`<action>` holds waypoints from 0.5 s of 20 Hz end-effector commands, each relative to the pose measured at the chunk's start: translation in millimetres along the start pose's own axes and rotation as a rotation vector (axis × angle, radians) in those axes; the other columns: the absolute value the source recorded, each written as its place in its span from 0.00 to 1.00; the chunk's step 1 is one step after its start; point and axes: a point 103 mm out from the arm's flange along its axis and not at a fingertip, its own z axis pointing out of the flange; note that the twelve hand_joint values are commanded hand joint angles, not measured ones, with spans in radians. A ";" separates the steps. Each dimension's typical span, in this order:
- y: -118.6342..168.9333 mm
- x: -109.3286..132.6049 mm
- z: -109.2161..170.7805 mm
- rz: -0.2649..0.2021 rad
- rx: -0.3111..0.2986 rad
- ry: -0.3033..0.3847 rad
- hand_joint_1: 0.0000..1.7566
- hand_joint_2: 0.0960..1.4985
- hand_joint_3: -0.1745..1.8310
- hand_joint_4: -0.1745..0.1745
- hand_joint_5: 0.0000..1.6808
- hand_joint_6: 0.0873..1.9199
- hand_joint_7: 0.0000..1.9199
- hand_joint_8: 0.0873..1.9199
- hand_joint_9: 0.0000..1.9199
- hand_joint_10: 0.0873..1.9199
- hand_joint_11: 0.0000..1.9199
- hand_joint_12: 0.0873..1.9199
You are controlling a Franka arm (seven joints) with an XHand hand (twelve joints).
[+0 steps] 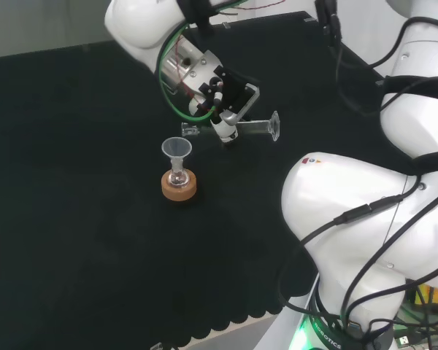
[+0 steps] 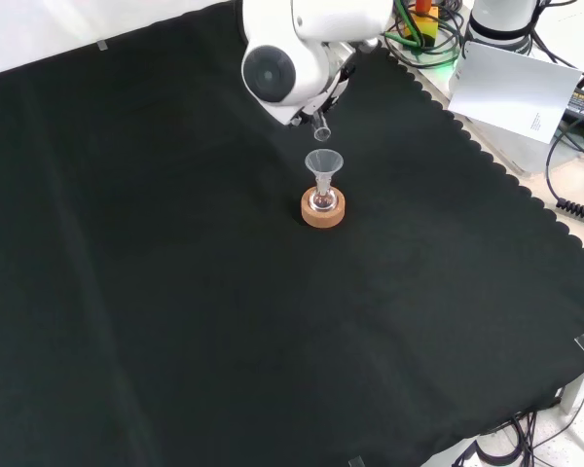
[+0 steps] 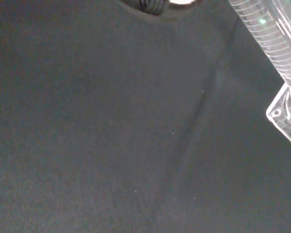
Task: Pour the water from the graduated cylinder into the round-bottom flask.
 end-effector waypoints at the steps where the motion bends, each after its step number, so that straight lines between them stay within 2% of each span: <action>1: -7.7 -5.6 7.2 -0.109 -0.169 0.184 0.73 0.70 0.09 0.00 0.62 0.44 0.56 0.43 0.80 0.00 0.64 0.38; 3: -10.3 -10.2 10.9 -0.132 -0.233 0.259 0.73 0.70 0.09 0.00 0.62 0.45 0.56 0.43 0.80 0.00 0.64 0.38; 6: -12.2 -14.8 14.9 -0.139 -0.277 0.311 0.73 0.70 0.09 0.00 0.62 0.45 0.56 0.43 0.80 0.00 0.64 0.38; 10: -12.9 -19.8 20.9 -0.174 -0.336 0.393 0.73 0.70 0.09 0.00 0.62 0.45 0.56 0.44 0.80 0.00 0.64 0.38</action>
